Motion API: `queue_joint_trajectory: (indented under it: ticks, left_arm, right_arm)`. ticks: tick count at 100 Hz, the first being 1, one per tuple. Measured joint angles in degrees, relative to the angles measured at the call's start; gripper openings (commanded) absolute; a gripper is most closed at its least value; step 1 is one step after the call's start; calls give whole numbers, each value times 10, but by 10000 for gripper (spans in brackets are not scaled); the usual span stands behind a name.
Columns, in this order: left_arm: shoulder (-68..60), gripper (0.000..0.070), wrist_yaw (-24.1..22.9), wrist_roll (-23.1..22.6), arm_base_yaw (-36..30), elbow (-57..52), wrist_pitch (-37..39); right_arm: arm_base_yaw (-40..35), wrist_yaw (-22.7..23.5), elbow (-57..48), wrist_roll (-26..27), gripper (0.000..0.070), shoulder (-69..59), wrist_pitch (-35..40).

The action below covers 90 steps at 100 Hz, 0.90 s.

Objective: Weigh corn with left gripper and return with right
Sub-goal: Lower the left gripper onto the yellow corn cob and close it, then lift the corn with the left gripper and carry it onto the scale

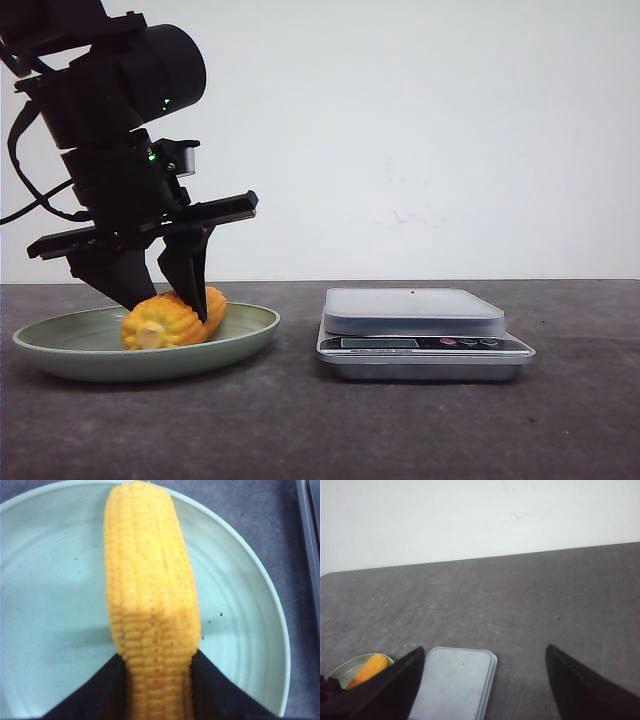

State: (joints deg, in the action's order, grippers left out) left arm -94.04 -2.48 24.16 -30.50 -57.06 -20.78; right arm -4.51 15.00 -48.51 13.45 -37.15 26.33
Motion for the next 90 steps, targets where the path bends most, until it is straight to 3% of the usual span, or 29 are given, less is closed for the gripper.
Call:
queue_joint_trajectory:
  ticks: [20,48,90]
  left_arm:
    - [35,5,5,-14,-34,-22,-26]
    - [27,5,13,-30,-121,-179,-25]
    - [-164,5,13,31,-137,-337,-52]
  right_arm:
    - [0,0,0,-1,480,0,2]
    - [0,0,0,-1,480,0,2]
    - [0,0,0,-2,480,0,15]
